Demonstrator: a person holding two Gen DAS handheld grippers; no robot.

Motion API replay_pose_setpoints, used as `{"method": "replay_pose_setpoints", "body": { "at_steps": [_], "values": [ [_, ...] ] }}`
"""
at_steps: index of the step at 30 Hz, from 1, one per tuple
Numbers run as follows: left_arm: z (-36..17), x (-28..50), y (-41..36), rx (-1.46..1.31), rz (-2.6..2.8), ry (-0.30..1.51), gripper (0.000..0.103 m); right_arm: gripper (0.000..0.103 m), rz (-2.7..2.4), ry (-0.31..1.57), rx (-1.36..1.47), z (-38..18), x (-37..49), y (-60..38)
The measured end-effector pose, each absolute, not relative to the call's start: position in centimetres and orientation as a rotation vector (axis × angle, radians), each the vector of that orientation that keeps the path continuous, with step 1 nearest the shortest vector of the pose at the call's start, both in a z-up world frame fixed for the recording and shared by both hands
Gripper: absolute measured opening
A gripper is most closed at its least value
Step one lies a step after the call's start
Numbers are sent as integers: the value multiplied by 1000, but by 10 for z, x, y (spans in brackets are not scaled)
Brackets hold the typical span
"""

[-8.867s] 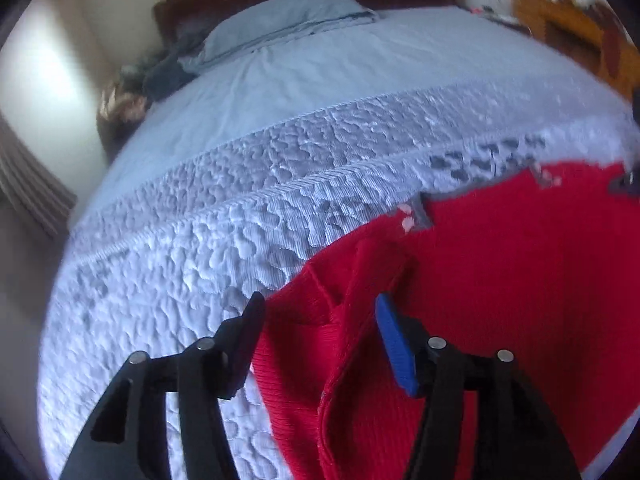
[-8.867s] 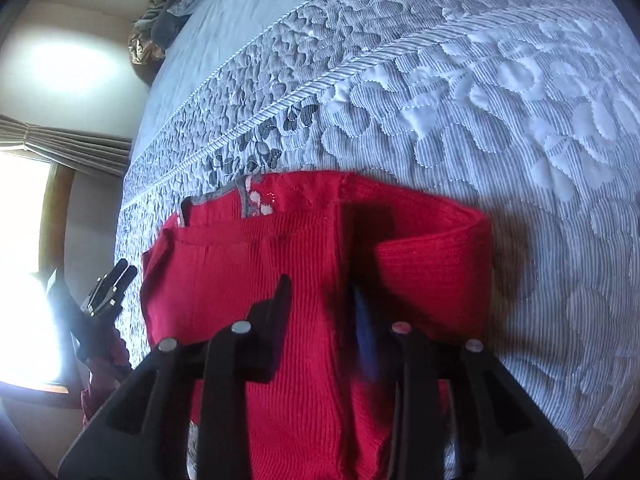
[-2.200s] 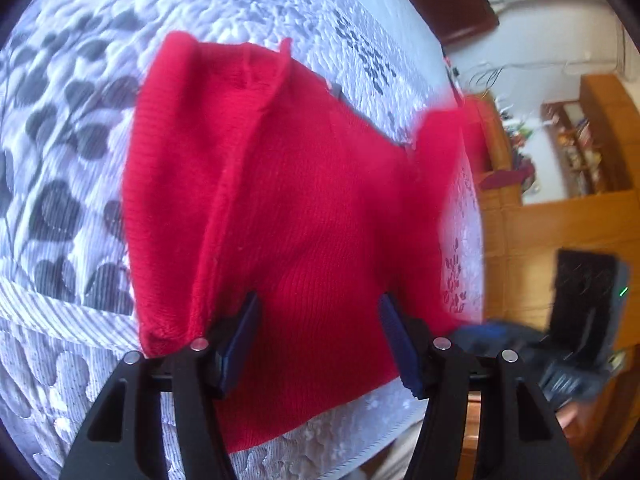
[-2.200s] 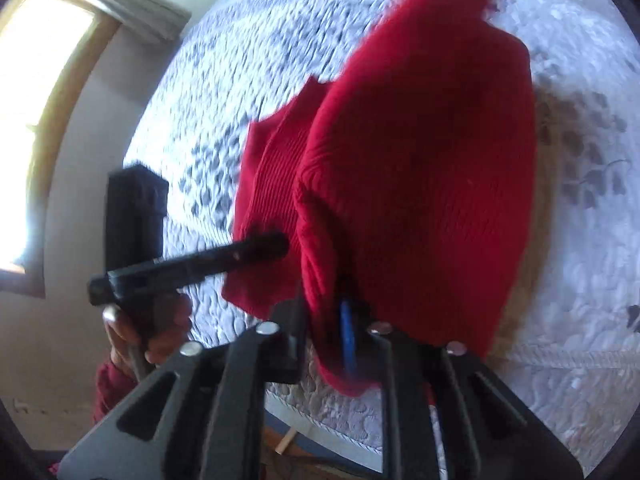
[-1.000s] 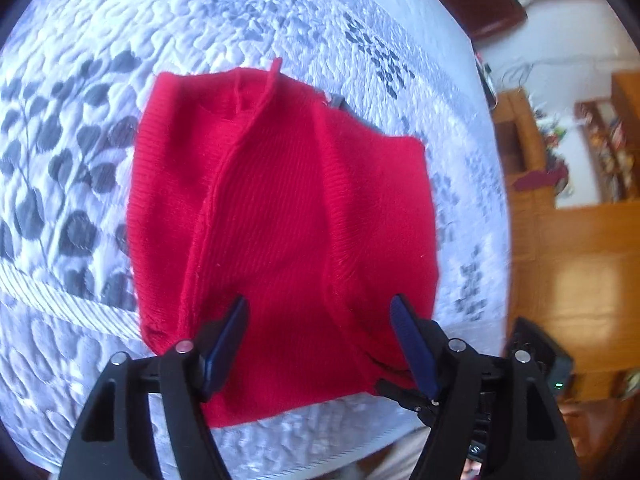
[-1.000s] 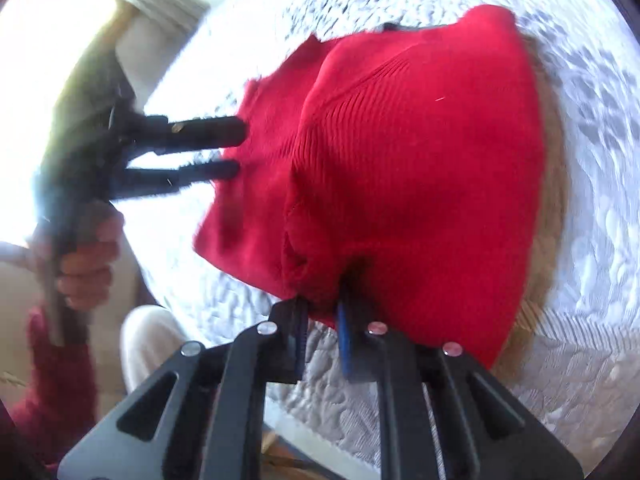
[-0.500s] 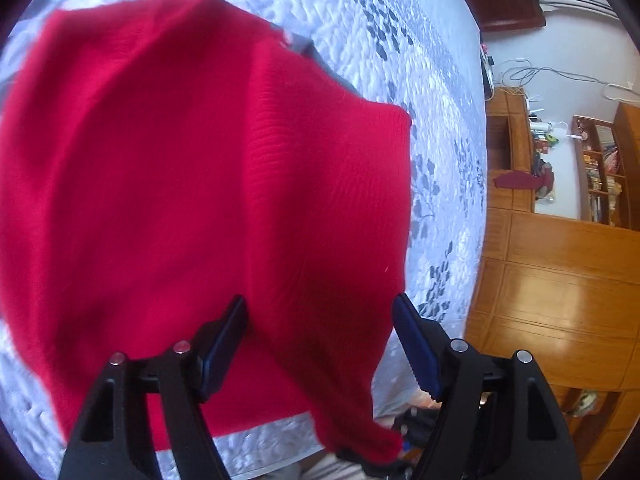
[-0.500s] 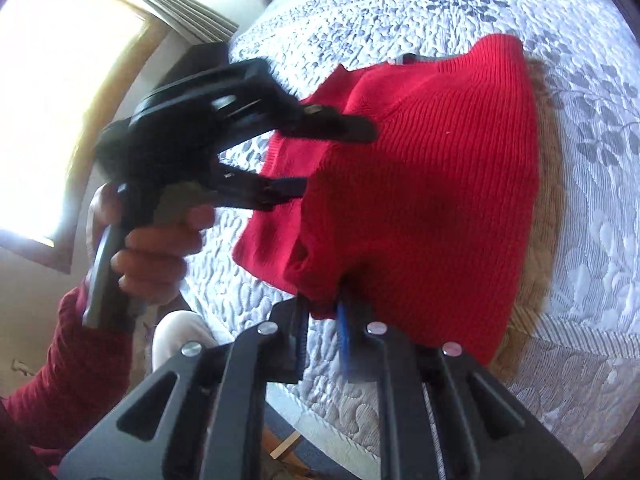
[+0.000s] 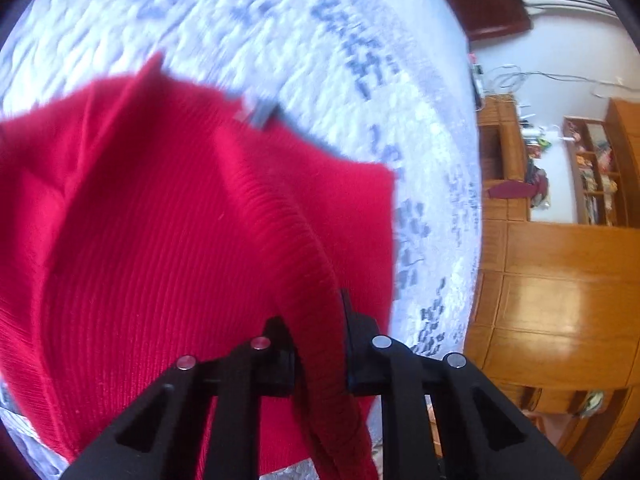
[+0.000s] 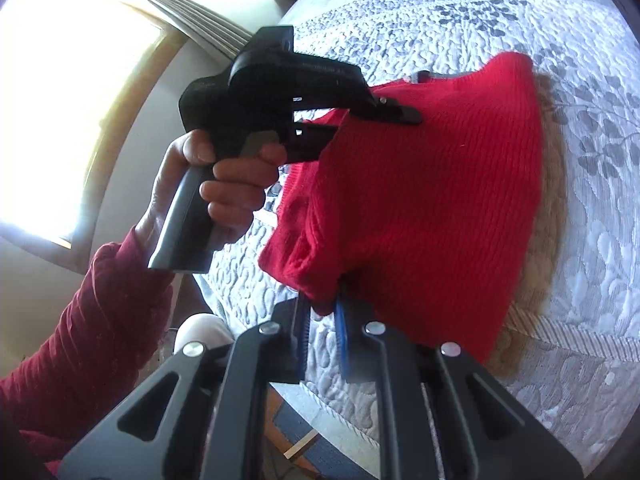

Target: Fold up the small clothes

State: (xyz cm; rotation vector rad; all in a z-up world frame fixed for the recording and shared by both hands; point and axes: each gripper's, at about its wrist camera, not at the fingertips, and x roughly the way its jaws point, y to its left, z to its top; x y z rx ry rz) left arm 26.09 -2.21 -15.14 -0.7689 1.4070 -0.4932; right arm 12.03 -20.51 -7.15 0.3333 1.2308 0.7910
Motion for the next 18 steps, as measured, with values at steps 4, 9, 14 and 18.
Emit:
{"method": "replay_pose_setpoints", "body": {
  "at_steps": [4, 9, 14, 18],
  "values": [
    [-112, 264, -20, -679, -532, 1331, 16, 9, 823, 1215, 317, -59, 121, -190],
    [-84, 265, 12, -622, -521, 1282, 16, 8, 895, 1215, 262, -48, 121, -144],
    [-85, 264, 61, -599, -445, 1264, 16, 3, 947, 1248, 184, -58, 122, -89],
    [-133, 259, 93, -627, -347, 1345, 17, 3, 928, 1331, 140, -89, 120, -61]
  ]
}}
